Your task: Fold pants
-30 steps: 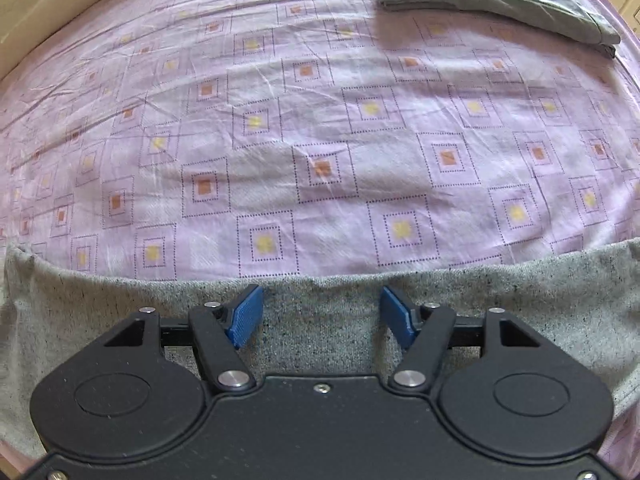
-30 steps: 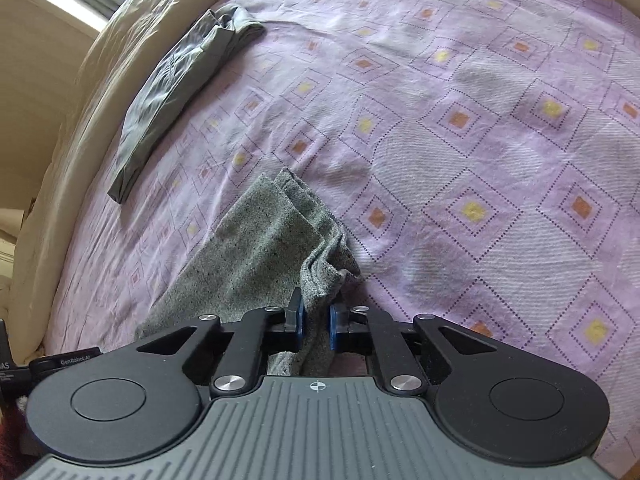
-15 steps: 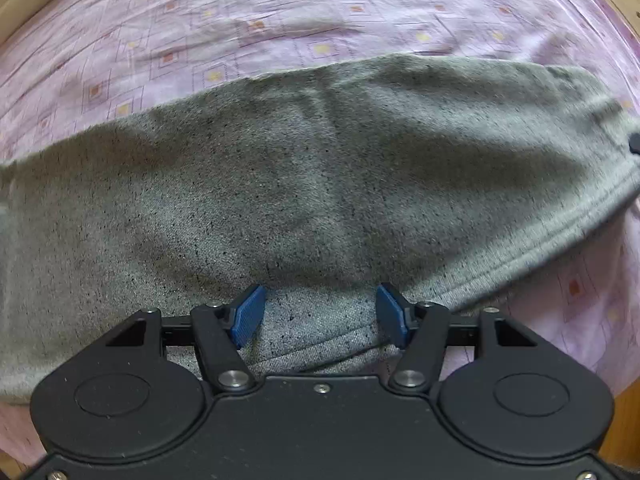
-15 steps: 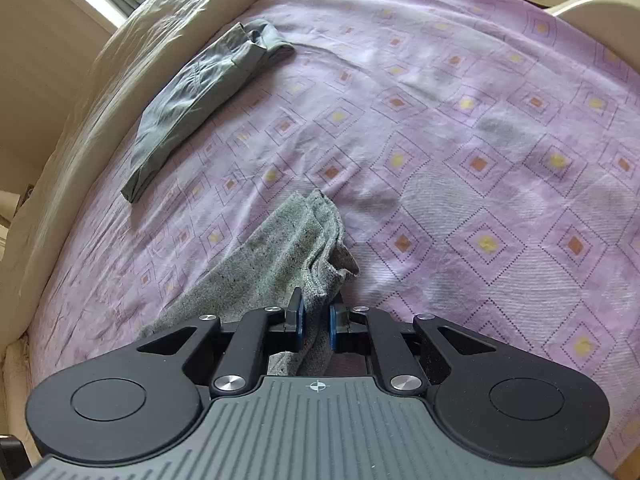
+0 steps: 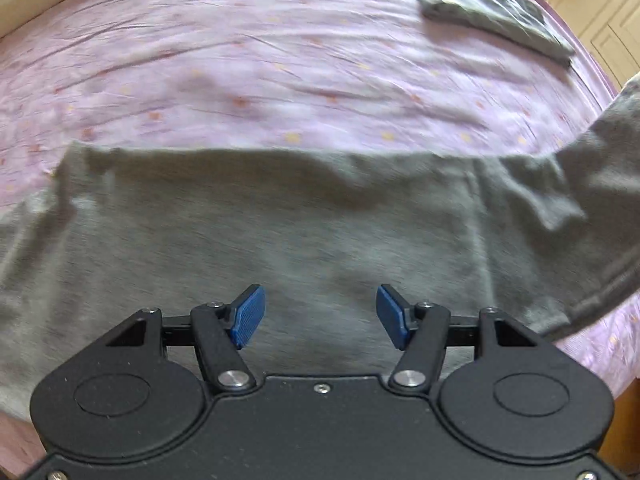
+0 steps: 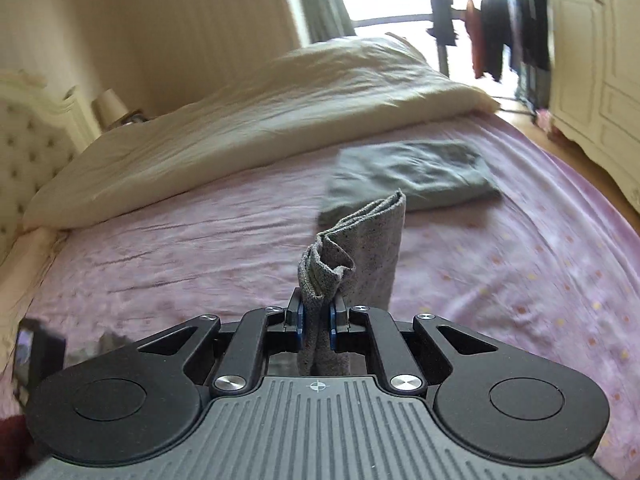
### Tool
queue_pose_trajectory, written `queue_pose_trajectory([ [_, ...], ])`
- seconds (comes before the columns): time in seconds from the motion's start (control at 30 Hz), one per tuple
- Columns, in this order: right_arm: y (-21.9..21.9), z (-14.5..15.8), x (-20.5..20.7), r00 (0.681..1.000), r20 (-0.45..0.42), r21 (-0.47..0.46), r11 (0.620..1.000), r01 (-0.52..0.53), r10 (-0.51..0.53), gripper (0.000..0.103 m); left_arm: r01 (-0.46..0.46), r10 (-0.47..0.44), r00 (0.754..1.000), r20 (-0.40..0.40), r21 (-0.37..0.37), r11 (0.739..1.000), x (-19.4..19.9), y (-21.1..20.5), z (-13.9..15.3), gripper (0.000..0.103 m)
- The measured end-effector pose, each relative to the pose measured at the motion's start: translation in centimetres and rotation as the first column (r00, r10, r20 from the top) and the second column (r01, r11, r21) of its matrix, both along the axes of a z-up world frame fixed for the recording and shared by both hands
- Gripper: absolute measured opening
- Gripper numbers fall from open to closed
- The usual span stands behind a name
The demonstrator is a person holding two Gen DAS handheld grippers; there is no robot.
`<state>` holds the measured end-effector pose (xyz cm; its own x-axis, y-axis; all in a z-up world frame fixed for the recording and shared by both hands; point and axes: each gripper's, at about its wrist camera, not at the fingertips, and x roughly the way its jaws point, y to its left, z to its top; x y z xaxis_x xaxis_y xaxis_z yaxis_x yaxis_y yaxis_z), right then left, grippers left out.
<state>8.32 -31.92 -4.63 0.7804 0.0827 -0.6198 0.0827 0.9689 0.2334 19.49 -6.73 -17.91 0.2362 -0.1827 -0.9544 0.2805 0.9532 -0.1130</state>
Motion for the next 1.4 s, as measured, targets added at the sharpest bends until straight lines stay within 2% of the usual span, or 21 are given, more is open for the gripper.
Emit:
queue_pose_trajectory([
  [0.07,4.3,0.4,0.4,0.995,0.012,-0.041,0.994,-0.098,0.099,0.011,-0.033,0.034,0.999,0.019,-0.024,0.999,1.0,2.6,0.5,0.064],
  [0.13,9.1,-0.4,1.1,0.978,-0.004,-0.100,0.973,-0.208,0.209,0.011,-0.077,0.078,0.997,0.029,-0.046,0.996,1.7,5.0,0.8,0.064],
  [0.23,15.3,-3.7,2.3,0.948,-0.067,-0.097,0.944,-0.317,0.311,0.011,-0.137,0.138,0.990,0.022,-0.055,0.989,2.5,9.0,0.3,0.064],
  [0.3,19.3,-7.1,2.9,0.920,-0.133,-0.104,0.918,-0.382,0.368,0.011,-0.152,0.152,0.988,0.019,-0.022,0.988,2.5,11.1,-0.4,0.064],
  [0.4,23.6,-12.1,3.7,0.891,-0.246,-0.121,0.900,-0.418,0.381,0.011,-0.169,0.169,0.986,0.009,0.034,0.985,2.0,14.6,-1.2,0.064],
  [0.47,24.8,-14.1,4.2,0.883,-0.298,-0.100,0.908,-0.406,0.362,0.015,-0.183,0.184,0.983,-0.005,0.049,0.982,1.6,16.6,-1.6,0.064],
  [0.57,24.7,-14.2,4.3,0.879,-0.314,-0.003,0.925,-0.380,0.360,0.024,-0.187,0.188,0.982,-0.017,0.056,0.981,1.1,18.4,-1.5,0.064],
  [0.67,23.7,-11.9,3.2,0.885,-0.255,0.061,0.920,-0.387,0.390,0.024,-0.186,0.187,0.982,-0.021,0.024,0.982,1.0,18.7,-0.9,0.064],
  [0.73,22.2,-10.4,2.7,0.901,-0.227,0.079,0.929,-0.361,0.369,0.024,-0.169,0.169,0.985,-0.013,0.000,0.986,1.1,18.0,-0.3,0.064],
  [0.83,19.3,-9.6,2.5,0.934,-0.228,0.112,0.960,-0.257,0.277,0.025,-0.114,0.114,0.993,0.013,-0.033,0.993,1.1,16.1,0.6,0.064],
  [0.93,15.1,-10.7,3.3,0.947,-0.296,0.101,0.990,-0.100,0.126,0.024,-0.056,0.056,0.998,0.000,-0.063,0.996,0.7,13.5,0.6,0.064],
  [0.97,13.8,-11.1,3.6,0.943,-0.320,0.099,0.993,-0.062,0.091,0.020,-0.034,0.033,0.999,-0.010,-0.072,0.997,0.3,12.6,0.4,0.064],
  [1.0,12.5,-11.9,4.2,0.937,-0.344,0.104,0.994,-0.030,0.064,0.011,-0.009,0.008,1.000,-0.021,-0.073,0.997,-0.1,11.8,0.0,0.064],
  [1.03,11.4,-13.0,4.9,0.929,-0.367,0.107,0.994,-0.004,0.043,0.009,0.011,-0.013,1.000,-0.028,-0.066,0.998,-0.6,11.1,-0.3,0.064],
  [1.13,8.6,-14.8,6.7,0.916,-0.402,0.126,0.990,0.063,-0.007,0.009,0.083,-0.085,0.994,-0.066,-0.036,0.996,-2.0,9.3,-1.8,0.065],
  [1.2,6.7,-15.9,8.0,0.903,-0.426,0.150,0.980,0.130,-0.055,0.009,0.120,-0.117,0.989,-0.090,0.029,0.992,-3.0,8.5,-3.2,0.065],
  [1.23,5.8,-16.4,8.8,0.893,-0.444,0.159,0.974,0.159,-0.074,0.009,0.127,-0.121,0.988,-0.097,0.064,0.990,-3.3,8.4,-3.8,0.066],
  [1.27,5.2,-16.9,9.5,0.885,-0.457,0.161,0.971,0.178,-0.086,0.009,0.123,-0.114,0.988,-0.100,0.085,0.989,-3.5,8.5,-4.2,0.071],
  [1.4,4.5,-17.9,11.5,0.872,-0.485,0.167,0.972,0.166,-0.066,0.005,0.033,-0.024,0.991,-0.130,0.066,0.997,-2.9,9.8,-4.2,0.073],
])
